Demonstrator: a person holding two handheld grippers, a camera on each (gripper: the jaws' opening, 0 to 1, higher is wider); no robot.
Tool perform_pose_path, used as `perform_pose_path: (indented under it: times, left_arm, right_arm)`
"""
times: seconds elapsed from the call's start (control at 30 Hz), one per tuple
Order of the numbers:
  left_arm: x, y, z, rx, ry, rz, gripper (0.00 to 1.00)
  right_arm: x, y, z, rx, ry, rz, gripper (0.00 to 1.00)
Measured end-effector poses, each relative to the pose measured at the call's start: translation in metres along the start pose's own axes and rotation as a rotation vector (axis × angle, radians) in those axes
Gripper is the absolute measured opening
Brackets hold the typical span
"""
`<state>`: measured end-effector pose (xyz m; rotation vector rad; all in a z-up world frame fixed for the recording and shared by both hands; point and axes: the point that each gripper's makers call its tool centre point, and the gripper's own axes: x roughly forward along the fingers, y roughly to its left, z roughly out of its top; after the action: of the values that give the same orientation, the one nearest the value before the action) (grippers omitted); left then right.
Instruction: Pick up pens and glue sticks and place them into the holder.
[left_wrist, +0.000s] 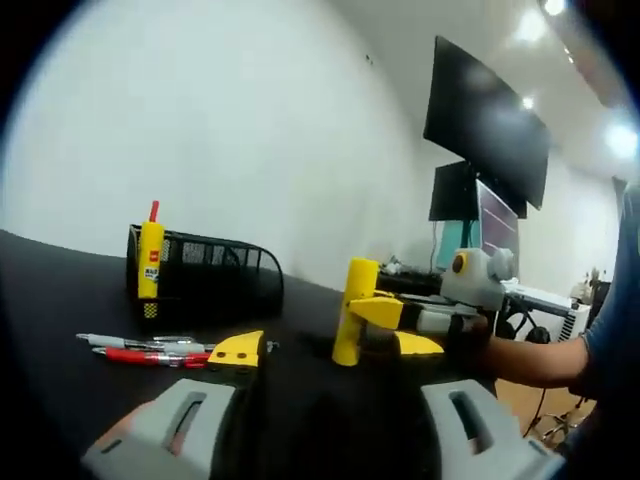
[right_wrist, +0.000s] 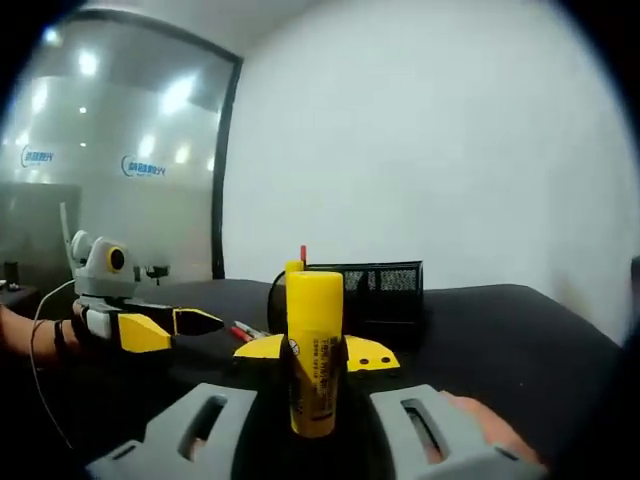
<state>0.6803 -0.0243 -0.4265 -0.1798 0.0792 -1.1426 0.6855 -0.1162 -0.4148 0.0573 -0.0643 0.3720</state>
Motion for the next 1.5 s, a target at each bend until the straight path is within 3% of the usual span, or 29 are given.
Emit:
perform_pose_path:
  times: [0.57, 0.83, 1.13, 1.3, 1.5]
  left_arm:
    - [0.0, -0.005, 0.001, 0.014, -0.009, -0.025, 0.46]
    - [0.0, -0.005, 0.0, 0.014, -0.008, -0.02, 0.53]
    - [0.001, -0.006, 0.001, 0.039, -0.011, -0.018, 0.57]
    - [0.001, -0.007, 0.0, 0.062, -0.003, -0.014, 0.56]
    - [-0.001, -0.007, 0.003, 0.101, -0.017, 0.001, 0.5]
  right_arm:
    - [0.0, -0.001, -0.005, -0.002, 0.026, -0.023, 0.17]
    - [-0.005, -0.001, 0.007, 0.014, 0.004, -0.033, 0.17]
    - [0.001, 0.028, 0.048, 0.091, -0.05, 0.075, 0.17]
    - [0.01, 0.036, 0.052, 0.127, -0.044, 0.114, 0.17]
    - [0.021, 0.053, 0.043, 0.165, -0.014, 0.149, 0.17]
